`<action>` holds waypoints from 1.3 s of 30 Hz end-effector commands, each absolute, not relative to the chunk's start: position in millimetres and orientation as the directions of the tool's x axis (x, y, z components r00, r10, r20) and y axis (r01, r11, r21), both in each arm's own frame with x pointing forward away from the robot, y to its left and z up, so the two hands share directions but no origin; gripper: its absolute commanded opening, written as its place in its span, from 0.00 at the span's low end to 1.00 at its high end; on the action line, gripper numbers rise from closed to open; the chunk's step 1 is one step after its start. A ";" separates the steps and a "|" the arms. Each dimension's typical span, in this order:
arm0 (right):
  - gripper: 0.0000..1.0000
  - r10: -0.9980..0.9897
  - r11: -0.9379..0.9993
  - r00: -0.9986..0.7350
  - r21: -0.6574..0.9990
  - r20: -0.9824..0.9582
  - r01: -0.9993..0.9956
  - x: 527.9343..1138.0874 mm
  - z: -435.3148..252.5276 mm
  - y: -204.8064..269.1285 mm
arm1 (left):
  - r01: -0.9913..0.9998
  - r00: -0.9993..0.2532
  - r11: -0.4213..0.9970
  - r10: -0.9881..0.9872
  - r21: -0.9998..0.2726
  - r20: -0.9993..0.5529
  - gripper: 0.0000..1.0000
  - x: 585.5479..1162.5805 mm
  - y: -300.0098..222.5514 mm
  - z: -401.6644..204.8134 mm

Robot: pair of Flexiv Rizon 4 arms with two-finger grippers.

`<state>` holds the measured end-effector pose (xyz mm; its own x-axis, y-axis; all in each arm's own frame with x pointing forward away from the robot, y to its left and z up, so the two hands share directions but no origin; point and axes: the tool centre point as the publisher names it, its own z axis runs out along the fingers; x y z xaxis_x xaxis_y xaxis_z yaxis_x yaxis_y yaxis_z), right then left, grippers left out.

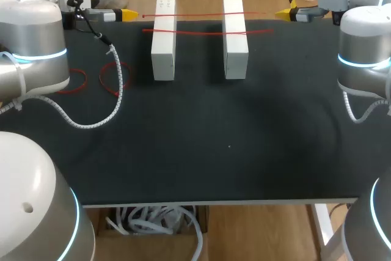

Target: Grab the tape and strap the tape.

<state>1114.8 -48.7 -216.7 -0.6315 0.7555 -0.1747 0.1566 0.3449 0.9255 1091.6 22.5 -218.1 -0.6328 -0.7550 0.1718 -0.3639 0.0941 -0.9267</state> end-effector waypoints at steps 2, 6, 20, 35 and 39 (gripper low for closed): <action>1.00 0.755 0.345 -0.632 0.925 -0.175 0.157 1114.6 -216.7 -49.0 | -0.320 -0.693 0.122 -0.706 -0.939 0.145 1.00 1094.4 32.6 -221.4; 1.00 0.755 0.345 -0.632 0.925 -0.175 0.157 1114.6 -216.7 -49.0 | -0.298 -0.786 0.169 -0.602 -0.940 0.141 1.00 1098.1 46.7 -228.6; 1.00 0.755 0.345 -0.632 0.925 -0.175 0.157 1114.6 -216.7 -49.0 | -0.200 -0.939 0.225 -0.323 -0.954 0.120 1.00 1090.5 30.3 -261.8; 1.00 0.755 0.345 -0.632 0.925 -0.175 0.157 1114.6 -216.7 -49.0 | -0.199 -0.939 0.202 -0.320 -0.959 0.128 0.89 1102.5 25.5 -272.7; 1.00 0.755 0.345 -0.632 0.925 -0.175 0.157 1114.6 -216.7 -49.0 | -0.171 -0.950 0.213 -0.295 -0.962 0.104 0.67 1107.9 21.9 -274.7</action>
<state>1114.9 -48.7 -216.7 -0.6314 0.7556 -0.1747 0.1566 0.3449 0.9255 1099.5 23.1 -270.1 -0.9428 -0.3178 0.1002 -0.1734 0.2112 -0.9620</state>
